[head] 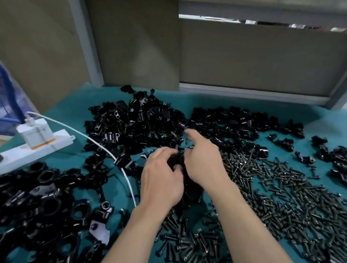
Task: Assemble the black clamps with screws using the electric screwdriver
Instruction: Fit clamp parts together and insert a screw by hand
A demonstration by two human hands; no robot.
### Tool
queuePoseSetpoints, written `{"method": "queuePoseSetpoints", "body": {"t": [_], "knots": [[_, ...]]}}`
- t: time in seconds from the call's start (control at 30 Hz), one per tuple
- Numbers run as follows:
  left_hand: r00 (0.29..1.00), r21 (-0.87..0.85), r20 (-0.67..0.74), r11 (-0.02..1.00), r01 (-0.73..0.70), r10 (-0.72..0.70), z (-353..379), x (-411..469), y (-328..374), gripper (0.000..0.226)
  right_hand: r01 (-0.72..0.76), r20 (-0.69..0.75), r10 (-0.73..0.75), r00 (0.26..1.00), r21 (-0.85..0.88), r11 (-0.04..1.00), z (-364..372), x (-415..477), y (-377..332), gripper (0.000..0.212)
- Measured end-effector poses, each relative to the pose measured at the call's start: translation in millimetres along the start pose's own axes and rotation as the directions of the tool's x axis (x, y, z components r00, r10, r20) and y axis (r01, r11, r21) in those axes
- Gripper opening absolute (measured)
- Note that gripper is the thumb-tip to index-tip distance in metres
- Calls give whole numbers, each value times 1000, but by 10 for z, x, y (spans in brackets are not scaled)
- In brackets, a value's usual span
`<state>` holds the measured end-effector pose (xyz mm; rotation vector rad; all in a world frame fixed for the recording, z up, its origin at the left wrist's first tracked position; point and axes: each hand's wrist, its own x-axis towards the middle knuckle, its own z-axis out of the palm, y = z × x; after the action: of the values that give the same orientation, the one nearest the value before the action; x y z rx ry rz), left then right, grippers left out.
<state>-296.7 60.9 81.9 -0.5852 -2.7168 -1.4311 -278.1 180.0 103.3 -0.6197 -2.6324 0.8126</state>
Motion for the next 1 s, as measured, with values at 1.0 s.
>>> {"method": "queuePoseSetpoints", "body": {"t": [1.0], "knots": [[963, -87, -11, 959, -269, 270, 2, -302, 120, 27, -10, -244, 101, 965, 348, 937, -287, -785, 425, 35]]}}
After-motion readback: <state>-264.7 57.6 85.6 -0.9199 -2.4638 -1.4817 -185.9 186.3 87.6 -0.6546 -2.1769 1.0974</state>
